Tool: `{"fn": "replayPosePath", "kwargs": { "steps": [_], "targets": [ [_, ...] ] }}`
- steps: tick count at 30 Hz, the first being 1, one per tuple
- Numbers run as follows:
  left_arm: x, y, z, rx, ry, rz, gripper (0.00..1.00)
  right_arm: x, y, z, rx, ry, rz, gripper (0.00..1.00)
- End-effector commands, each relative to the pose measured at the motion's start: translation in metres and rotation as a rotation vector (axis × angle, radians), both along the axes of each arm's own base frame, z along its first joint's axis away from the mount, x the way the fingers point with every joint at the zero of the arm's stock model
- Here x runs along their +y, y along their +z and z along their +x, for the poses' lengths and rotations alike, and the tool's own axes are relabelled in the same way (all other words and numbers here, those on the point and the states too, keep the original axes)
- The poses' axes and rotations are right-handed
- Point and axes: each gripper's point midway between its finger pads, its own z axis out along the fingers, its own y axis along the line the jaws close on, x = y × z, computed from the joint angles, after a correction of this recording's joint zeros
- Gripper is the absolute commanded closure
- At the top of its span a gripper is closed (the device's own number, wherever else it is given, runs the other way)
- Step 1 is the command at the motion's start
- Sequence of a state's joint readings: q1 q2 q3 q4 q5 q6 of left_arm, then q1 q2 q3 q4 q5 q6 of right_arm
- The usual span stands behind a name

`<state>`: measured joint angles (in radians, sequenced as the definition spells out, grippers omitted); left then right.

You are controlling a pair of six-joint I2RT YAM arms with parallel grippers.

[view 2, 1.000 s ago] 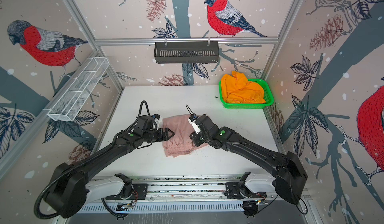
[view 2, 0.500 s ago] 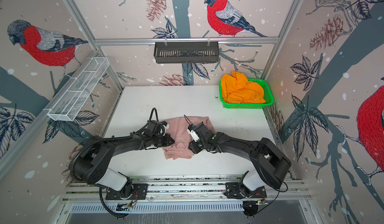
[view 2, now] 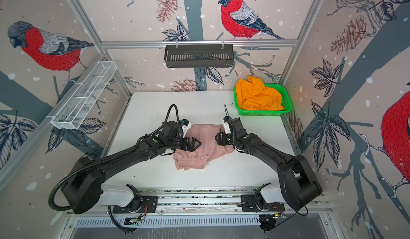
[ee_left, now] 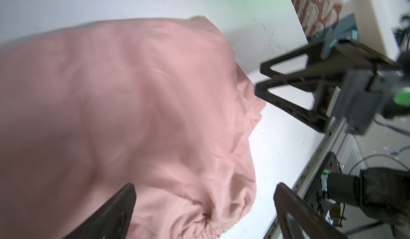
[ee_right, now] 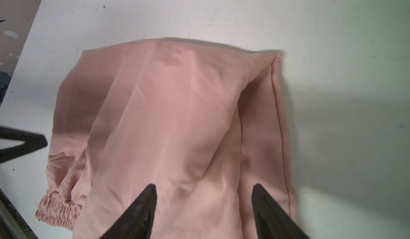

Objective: Fold and stack the shorts

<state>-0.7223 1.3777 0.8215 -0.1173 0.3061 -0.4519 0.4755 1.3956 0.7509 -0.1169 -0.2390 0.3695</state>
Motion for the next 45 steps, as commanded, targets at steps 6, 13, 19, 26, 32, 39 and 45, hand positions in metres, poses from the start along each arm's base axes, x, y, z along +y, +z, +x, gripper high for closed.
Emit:
{"fn": "replayPosePath", "kwargs": {
  "steps": [6,13,19,26,32,39,45],
  "targets": [
    [-0.026,-0.042,-0.034,0.01,-0.083,0.131,0.03,0.024,-0.009,0.025,-0.025,0.076,0.065,0.33],
    [-0.034,-0.075,-0.042,0.021,-0.112,0.247,0.05,0.04,-0.02,0.042,-0.018,0.113,0.092,0.61],
    [-0.03,-0.071,-0.042,0.019,-0.104,0.272,0.14,0.045,0.009,0.059,-0.095,0.123,0.061,0.9],
    [-0.04,-0.055,-0.044,0.004,-0.126,0.198,0.2,0.054,0.032,0.076,-0.152,0.161,0.045,0.95],
    [-0.038,-0.086,-0.054,0.066,-0.147,0.214,0.34,0.054,-0.006,0.083,-0.095,0.206,0.035,0.77],
    [-0.035,-0.085,-0.06,0.086,-0.151,0.196,0.26,0.037,-0.028,0.076,-0.041,0.153,-0.041,0.46],
    [-0.049,-0.02,-0.051,0.012,-0.145,0.103,0.02,0.018,0.027,0.07,-0.129,0.075,-0.14,0.34]
  ]
}}
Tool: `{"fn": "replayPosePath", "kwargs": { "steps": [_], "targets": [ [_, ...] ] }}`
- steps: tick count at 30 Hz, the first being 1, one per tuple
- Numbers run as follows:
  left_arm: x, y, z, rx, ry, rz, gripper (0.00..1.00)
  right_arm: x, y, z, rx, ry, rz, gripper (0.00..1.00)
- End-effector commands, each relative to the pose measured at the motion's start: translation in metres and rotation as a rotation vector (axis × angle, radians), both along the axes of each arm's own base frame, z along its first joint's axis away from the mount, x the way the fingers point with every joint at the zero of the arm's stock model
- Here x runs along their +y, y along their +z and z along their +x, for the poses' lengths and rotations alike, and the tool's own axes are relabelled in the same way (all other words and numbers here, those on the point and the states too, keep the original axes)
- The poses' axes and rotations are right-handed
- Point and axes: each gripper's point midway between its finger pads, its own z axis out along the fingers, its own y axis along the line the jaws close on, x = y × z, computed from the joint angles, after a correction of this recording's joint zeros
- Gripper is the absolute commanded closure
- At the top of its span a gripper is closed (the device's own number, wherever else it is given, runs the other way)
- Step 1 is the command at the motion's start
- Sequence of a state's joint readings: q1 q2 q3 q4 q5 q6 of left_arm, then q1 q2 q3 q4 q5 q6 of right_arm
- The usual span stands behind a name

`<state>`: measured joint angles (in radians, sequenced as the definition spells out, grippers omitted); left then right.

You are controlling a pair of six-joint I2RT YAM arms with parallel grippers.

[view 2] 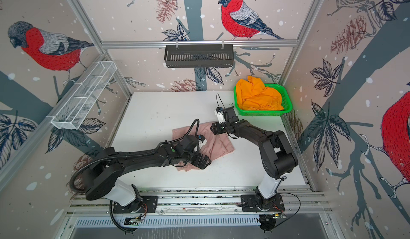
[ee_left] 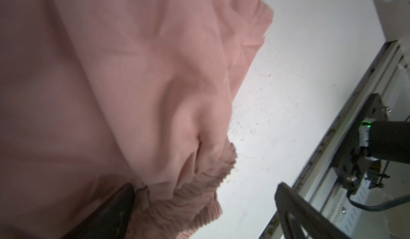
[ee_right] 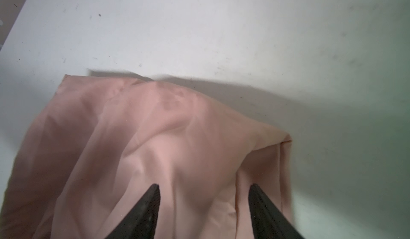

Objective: Fold and stack the shorts

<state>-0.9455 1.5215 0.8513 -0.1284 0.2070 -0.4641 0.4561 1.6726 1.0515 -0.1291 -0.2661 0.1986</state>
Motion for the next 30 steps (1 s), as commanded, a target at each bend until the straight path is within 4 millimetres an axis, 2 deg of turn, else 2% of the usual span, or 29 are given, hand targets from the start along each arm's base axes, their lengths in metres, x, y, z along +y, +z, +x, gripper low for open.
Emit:
{"fn": "replayPosePath", "kwargs": {
  "steps": [1,3,5,8,10,12,13,17,18,19,22,27,30],
  "targets": [
    [-0.004,0.041,0.004,-0.045,0.008,-0.058,0.02,-0.017,0.025,-0.004,-0.057,-0.057,-0.095,0.34],
    [-0.001,0.066,0.005,-0.085,0.017,-0.093,0.02,-0.02,0.039,-0.014,-0.074,-0.065,-0.102,0.35],
    [0.011,0.081,0.013,-0.128,0.086,-0.09,0.02,-0.012,0.049,-0.026,-0.092,-0.043,-0.084,0.38],
    [0.039,0.087,0.027,-0.212,0.196,-0.051,0.05,0.023,0.056,-0.054,-0.11,0.066,-0.018,0.52],
    [0.059,0.083,0.037,-0.228,0.254,-0.058,0.24,0.051,0.053,-0.076,-0.104,0.15,0.04,0.63],
    [0.075,0.078,0.047,-0.21,0.311,-0.093,0.43,0.069,0.045,-0.093,-0.09,0.215,0.089,0.67],
    [0.081,0.073,0.05,-0.205,0.33,-0.109,0.5,0.074,0.036,-0.098,-0.073,0.229,0.092,0.67],
    [0.091,0.041,0.058,-0.195,0.364,-0.107,0.59,0.066,-0.012,-0.108,0.006,0.233,0.033,0.69],
    [0.091,0.029,0.058,-0.174,0.366,-0.089,0.64,0.061,-0.024,-0.11,0.03,0.222,0.015,0.69],
    [0.09,0.016,0.057,-0.144,0.367,-0.069,0.75,0.057,-0.035,-0.112,0.053,0.219,-0.002,0.69],
    [0.091,-0.018,0.052,-0.048,0.373,-0.003,1.0,0.041,-0.064,-0.123,0.107,0.185,-0.044,0.7],
    [0.098,-0.06,0.046,0.018,0.4,0.056,1.0,0.021,-0.094,-0.136,0.159,0.123,-0.065,0.69],
    [0.106,-0.077,0.045,0.036,0.408,0.099,1.0,0.015,-0.104,-0.141,0.183,0.105,-0.073,0.66]
  ]
}}
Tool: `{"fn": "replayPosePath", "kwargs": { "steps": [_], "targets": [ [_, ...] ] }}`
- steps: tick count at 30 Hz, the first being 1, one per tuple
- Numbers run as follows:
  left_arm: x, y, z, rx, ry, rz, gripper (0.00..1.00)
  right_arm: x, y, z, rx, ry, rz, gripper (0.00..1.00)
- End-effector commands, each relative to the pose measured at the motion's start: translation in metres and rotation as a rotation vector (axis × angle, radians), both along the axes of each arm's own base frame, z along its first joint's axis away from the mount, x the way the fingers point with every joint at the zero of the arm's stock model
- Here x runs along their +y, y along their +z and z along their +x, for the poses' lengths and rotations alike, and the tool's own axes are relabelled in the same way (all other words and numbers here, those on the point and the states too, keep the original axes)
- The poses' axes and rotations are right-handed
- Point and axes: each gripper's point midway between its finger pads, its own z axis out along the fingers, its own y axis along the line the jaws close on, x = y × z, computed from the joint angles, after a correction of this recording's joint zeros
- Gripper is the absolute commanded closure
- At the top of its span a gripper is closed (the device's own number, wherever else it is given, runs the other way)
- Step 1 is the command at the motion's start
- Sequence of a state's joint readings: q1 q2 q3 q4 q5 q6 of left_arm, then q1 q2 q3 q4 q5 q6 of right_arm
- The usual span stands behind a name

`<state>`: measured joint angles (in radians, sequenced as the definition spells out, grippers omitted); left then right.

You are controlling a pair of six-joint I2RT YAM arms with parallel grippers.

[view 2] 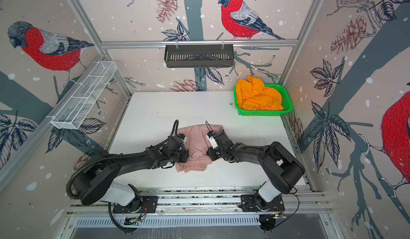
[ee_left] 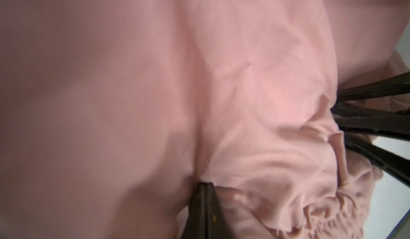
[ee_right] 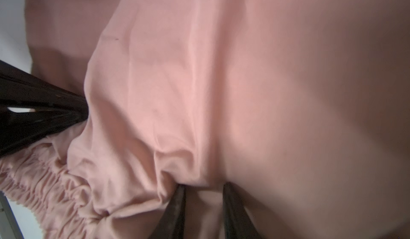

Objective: Fold and stack the shorts
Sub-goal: 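Fold the shorts with the left gripper toward the right gripper, then withdraw the right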

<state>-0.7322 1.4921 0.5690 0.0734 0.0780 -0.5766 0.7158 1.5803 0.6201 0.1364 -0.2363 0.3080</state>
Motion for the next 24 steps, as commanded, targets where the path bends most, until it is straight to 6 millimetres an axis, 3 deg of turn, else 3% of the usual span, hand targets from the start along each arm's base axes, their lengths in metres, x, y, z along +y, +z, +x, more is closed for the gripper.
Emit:
{"fn": "replayPosePath", "kwargs": {
  "steps": [1,5,9,11,15,17,20,21,22,24],
  "targets": [
    [0.009,-0.015,0.0,0.021,0.023,0.035,1.0,-0.016,-0.019,-0.009,0.069,-0.054,-0.061,0.64],
    [0.009,-0.009,0.007,-0.005,-0.011,0.071,1.0,-0.013,0.014,-0.001,0.018,-0.066,-0.041,0.5],
    [0.011,0.021,0.024,-0.086,-0.033,0.102,0.98,-0.015,0.067,0.015,-0.075,-0.083,-0.055,0.41],
    [0.021,0.033,0.036,-0.117,-0.015,0.121,0.94,-0.019,0.085,0.022,-0.113,-0.111,-0.085,0.37],
    [0.062,0.051,0.065,-0.096,0.09,0.183,0.92,-0.033,0.122,0.028,-0.189,-0.188,-0.057,0.3],
    [0.058,0.076,0.075,-0.108,0.081,0.173,0.79,-0.046,0.13,0.031,-0.203,-0.239,-0.05,0.28],
    [0.02,0.117,0.077,-0.059,0.021,0.008,0.32,-0.072,0.131,0.039,-0.197,-0.331,-0.077,0.26],
    [0.002,0.127,0.072,-0.042,-0.005,-0.051,0.09,-0.08,0.133,0.041,-0.195,-0.359,-0.072,0.26],
    [-0.013,0.134,0.068,-0.03,-0.019,-0.078,0.02,-0.086,0.138,0.044,-0.204,-0.384,-0.057,0.26],
    [-0.037,0.136,0.056,0.004,-0.032,-0.096,0.02,-0.094,0.148,0.047,-0.229,-0.421,-0.019,0.25]
  ]
}}
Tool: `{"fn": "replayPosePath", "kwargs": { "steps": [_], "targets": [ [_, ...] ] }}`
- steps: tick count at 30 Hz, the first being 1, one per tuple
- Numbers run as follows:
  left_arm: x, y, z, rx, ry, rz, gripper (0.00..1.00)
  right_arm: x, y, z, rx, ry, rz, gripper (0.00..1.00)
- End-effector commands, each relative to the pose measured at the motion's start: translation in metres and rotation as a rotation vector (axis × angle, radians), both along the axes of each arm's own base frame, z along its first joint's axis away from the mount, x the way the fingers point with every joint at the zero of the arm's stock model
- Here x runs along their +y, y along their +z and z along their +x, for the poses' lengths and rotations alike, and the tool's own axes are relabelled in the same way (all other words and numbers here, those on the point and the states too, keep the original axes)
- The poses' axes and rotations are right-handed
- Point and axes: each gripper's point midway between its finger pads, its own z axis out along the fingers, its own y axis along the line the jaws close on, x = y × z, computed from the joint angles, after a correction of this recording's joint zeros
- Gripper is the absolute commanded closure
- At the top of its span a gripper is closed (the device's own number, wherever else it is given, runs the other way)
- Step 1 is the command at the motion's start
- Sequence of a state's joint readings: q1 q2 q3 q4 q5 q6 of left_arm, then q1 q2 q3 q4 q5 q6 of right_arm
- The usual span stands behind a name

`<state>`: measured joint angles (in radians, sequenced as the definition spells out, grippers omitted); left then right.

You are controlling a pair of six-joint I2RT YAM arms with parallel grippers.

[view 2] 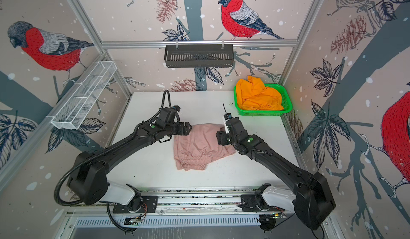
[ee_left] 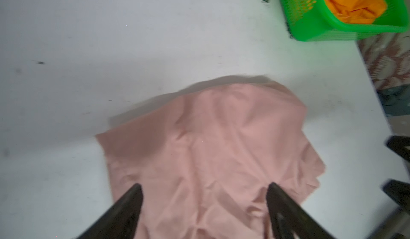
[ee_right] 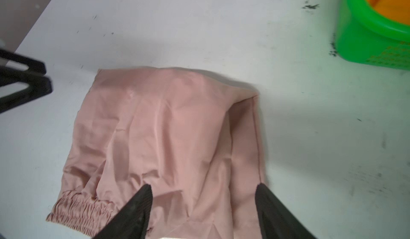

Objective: Fold and stack the shorts
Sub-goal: 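Fold the shorts with the left gripper toward the right gripper, then withdraw the right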

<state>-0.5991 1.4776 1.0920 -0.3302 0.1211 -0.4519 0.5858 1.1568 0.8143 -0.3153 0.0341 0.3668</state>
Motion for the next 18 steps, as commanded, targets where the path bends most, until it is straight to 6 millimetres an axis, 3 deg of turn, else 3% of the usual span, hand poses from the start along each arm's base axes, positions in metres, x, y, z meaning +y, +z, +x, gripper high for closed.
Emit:
{"fn": "replayPosePath", "kwargs": {
  "steps": [1,5,9,15,18],
  "targets": [
    [-0.032,-0.012,-0.035,0.175,-0.047,-0.054,0.02,-0.016,0.011,0.001,-0.029,-0.075,0.039,0.25],
    [-0.048,-0.046,-0.047,0.271,-0.018,-0.024,0.02,-0.021,0.018,-0.004,-0.081,-0.083,0.101,0.23],
    [-0.053,-0.081,-0.051,0.336,0.014,0.04,0.02,-0.028,0.008,-0.013,-0.063,-0.089,0.119,0.22],
    [-0.065,-0.116,-0.055,0.389,0.013,0.099,0.02,-0.026,-0.002,-0.021,-0.049,-0.08,0.169,0.22],
    [-0.056,-0.133,-0.052,0.395,0.037,0.179,0.02,-0.023,-0.006,-0.025,-0.038,-0.061,0.188,0.22]
  ]
}}
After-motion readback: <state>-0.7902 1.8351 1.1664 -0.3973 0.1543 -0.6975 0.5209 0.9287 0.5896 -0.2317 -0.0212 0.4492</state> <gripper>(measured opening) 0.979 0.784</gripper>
